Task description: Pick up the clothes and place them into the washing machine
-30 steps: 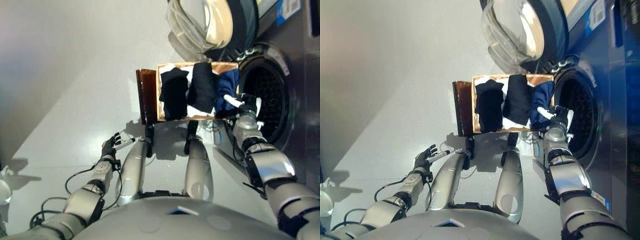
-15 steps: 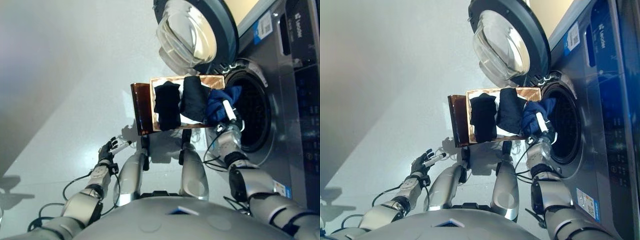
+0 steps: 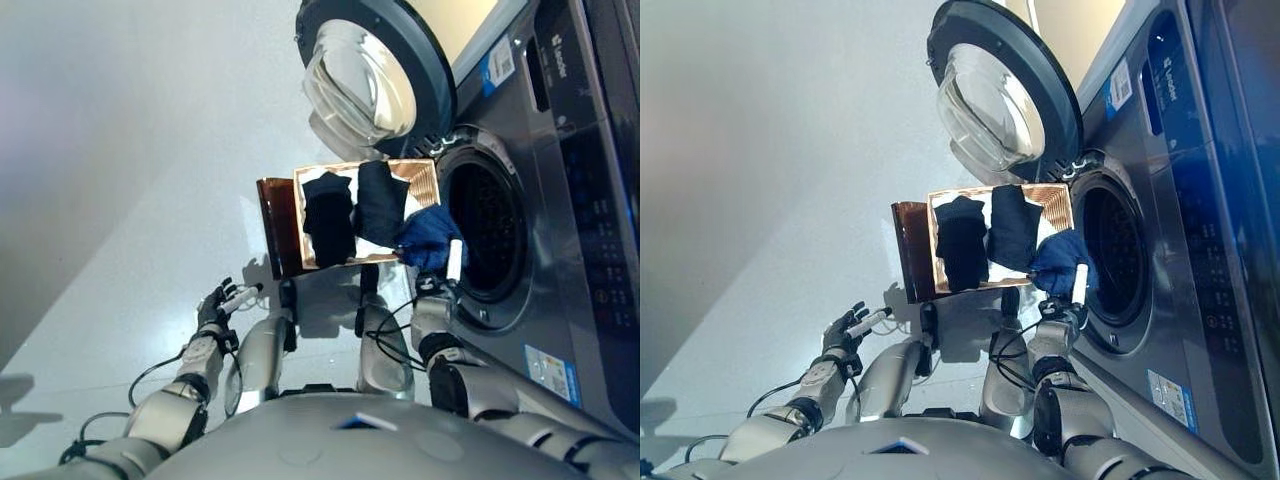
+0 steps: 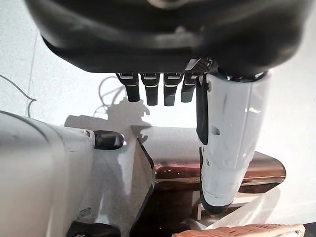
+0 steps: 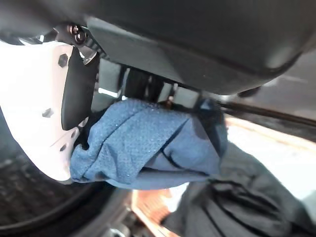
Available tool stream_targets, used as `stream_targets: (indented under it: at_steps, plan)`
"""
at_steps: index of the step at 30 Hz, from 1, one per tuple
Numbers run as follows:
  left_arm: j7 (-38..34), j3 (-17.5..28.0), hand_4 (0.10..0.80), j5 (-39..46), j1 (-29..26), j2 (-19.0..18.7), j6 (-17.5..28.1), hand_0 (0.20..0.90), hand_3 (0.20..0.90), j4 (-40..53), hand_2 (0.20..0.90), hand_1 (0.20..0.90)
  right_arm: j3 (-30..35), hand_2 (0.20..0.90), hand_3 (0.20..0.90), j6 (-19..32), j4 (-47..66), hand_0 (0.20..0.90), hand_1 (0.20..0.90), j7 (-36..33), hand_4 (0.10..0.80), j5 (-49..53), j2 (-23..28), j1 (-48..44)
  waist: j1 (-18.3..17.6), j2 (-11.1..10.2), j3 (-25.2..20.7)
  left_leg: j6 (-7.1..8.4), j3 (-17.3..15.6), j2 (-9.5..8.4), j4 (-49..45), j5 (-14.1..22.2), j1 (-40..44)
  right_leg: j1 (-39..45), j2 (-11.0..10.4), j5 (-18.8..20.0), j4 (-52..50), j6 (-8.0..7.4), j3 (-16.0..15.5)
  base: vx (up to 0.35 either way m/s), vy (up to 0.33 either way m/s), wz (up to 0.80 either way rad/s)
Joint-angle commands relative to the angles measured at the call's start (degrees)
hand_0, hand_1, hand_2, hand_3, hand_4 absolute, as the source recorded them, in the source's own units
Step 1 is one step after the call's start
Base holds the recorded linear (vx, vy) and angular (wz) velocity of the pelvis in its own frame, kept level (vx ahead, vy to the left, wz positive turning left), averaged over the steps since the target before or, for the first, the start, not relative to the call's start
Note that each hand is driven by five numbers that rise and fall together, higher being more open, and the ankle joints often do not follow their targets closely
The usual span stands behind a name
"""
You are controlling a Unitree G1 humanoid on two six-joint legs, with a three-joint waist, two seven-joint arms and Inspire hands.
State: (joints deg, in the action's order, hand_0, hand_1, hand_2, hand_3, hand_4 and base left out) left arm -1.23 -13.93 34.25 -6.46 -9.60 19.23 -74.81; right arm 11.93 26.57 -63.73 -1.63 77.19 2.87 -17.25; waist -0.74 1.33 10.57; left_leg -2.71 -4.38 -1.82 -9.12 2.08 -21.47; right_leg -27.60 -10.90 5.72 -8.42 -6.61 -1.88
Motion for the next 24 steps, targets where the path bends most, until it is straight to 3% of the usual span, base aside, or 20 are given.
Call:
stream_targets:
  at_steps: [1,7,16,23,24]
  plan:
    - [-0.9,0.1,0.8,1.3,-0.7,0.2,3.1,0.9,0.9,-1.9,0.9,0.9,2.4,0.2,0.2,5.4,6.0,0.2,0.2,-1.7,0.3,-1.1,3.3,-3.6,0.3,2.0,2.0,4.06,0.9,0.4,-1.9,2.0,-0.1,1.7,0.1,-2.4,-1.8,0.48,0.3,0.0,0.0,0.0]
    - [-1.2,-0.7,0.8,0.4,-0.9,0.1,3.2,0.9,0.9,-1.9,0.9,0.9,3.2,0.2,0.2,6.0,3.5,0.2,0.2,-4.4,0.3,-2.8,6.2,-7.0,0.7,2.3,2.2,4.13,0.7,0.62,-4.2,2.9,-2.3,-0.3,0.2,-3.1,-3.5,0.72,0.7,-0.01,-0.005,-0.01]
    - [-1.7,-3.8,0.8,-0.4,-0.7,-0.4,3.2,0.9,0.9,0.7,0.9,0.9,9.7,0.2,0.2,12.4,3.5,0.2,0.2,-10.0,0.3,2.0,11.3,-16.3,1.4,4.2,3.7,4.6,1.2,1.78,-18.4,7.8,-12.3,-9.1,1.3,-8.8,-16.7,2.37,1.6,-0.06,-0.035,0.04]
    - [-1.8,-4.6,0.8,-1.8,-0.4,-0.4,2.8,0.9,0.9,0.5,0.9,0.9,8.5,0.2,0.2,11.1,0.2,0.2,0.2,-12.2,0.3,-0.9,15.5,-19.2,1.8,5.2,3.5,4.52,1.2,2.51,-24.6,10.0,-17.5,-14.3,1.4,-10.9,-22.8,3.12,2.2,-0.03,-0.019,0.01]
    - [-1.7,-4.8,0.8,-2.1,-0.3,-0.6,2.7,0.9,0.9,0.9,0.9,0.9,8.0,0.2,0.2,11.0,-0.3,0.2,0.2,-12.5,0.3,-1.4,16.4,-20.3,2.2,5.7,3.4,4.62,1.4,2.79,-25.6,11.6,-18.0,-15.3,1.7,-12.7,-24.4,3.04,2.8,0.055,0.0,-0.04]
